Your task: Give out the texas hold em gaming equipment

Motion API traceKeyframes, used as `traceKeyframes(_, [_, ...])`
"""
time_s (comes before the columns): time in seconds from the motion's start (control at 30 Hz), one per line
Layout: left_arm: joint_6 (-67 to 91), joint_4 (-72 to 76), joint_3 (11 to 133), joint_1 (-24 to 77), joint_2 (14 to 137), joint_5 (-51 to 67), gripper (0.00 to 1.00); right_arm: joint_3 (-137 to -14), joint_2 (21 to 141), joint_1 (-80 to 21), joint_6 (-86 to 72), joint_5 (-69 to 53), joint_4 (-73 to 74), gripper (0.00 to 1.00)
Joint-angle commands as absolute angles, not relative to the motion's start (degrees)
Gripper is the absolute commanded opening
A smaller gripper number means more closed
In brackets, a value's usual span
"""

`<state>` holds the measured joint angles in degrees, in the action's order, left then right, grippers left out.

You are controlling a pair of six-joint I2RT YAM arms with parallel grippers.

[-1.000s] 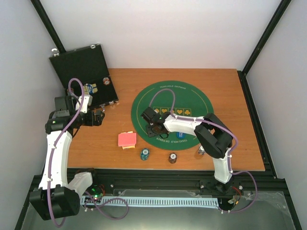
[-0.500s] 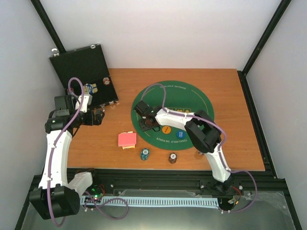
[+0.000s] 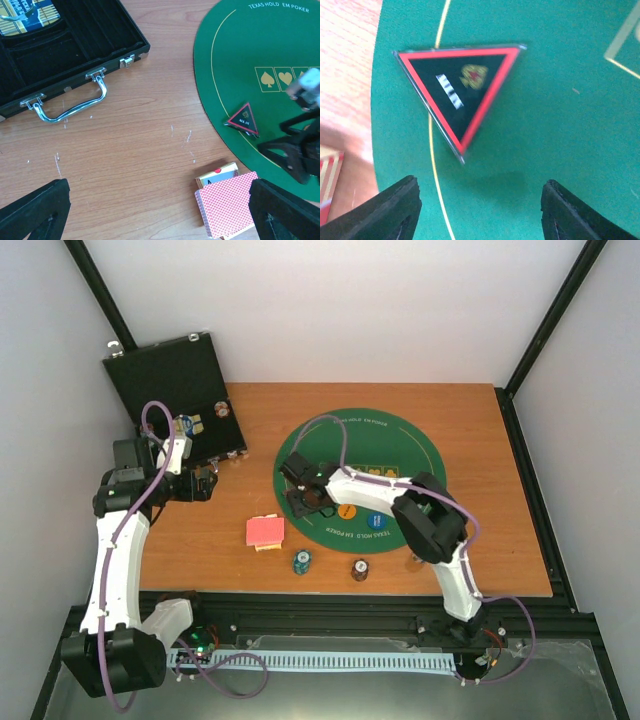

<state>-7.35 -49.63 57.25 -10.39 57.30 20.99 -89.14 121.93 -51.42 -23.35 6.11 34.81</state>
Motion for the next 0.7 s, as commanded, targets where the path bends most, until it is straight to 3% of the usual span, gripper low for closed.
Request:
traceKeyframes(0.0, [-8.14,-50.99,60.08,-10.85,56.6,21.13,1.0,-82.22,110.47,-50.97,-26.27,8.32,35.01,0.64])
traceKeyframes(0.43, [-6.71,-51.16,60.37,-10.84,56.88,24.04,1.0,-49.88,81.68,-45.47,-37.03,11.68,37.83,0.58])
traceKeyframes(0.67, [-6.16,-51.09,60.51,-10.86,56.66,24.44,1.0,-44.75,81.63,-40.65,-35.67,8.79,35.92,0.54])
